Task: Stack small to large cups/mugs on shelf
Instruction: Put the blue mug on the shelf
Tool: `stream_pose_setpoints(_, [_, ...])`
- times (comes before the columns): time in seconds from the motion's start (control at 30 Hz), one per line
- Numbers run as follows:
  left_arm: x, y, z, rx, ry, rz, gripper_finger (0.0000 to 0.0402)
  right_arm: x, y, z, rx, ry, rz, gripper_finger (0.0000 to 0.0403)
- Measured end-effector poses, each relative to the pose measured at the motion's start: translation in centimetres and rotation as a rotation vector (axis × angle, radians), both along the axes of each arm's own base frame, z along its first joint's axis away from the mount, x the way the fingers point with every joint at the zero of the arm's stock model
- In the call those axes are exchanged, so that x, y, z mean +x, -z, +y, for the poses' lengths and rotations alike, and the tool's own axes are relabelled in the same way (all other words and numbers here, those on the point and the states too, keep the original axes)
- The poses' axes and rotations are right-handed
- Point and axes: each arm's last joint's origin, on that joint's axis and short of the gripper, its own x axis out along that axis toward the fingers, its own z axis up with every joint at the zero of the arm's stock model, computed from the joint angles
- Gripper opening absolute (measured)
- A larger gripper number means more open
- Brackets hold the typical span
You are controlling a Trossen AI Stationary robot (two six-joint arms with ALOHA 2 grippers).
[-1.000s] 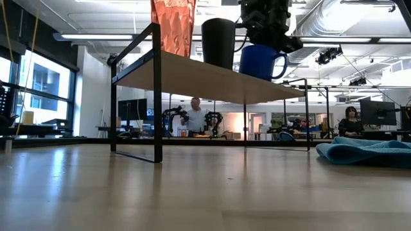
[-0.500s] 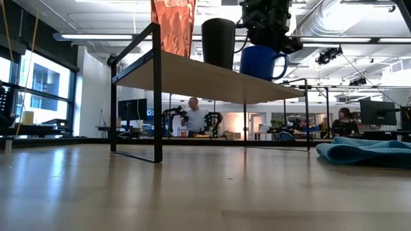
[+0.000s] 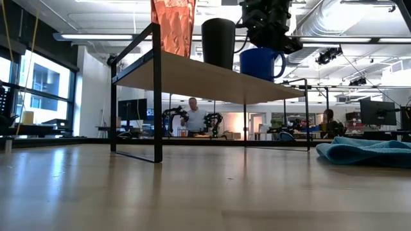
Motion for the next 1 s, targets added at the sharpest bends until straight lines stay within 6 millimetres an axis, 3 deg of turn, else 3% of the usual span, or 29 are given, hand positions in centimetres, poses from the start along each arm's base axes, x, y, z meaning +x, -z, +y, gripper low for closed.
stream_pose_setpoints(1.0, [0.0, 0.01, 0.0, -0.001, 0.0, 0.0, 0.0083, 0.23, -0.03, -0.28, -0.061, -0.017, -0.01, 0.0058])
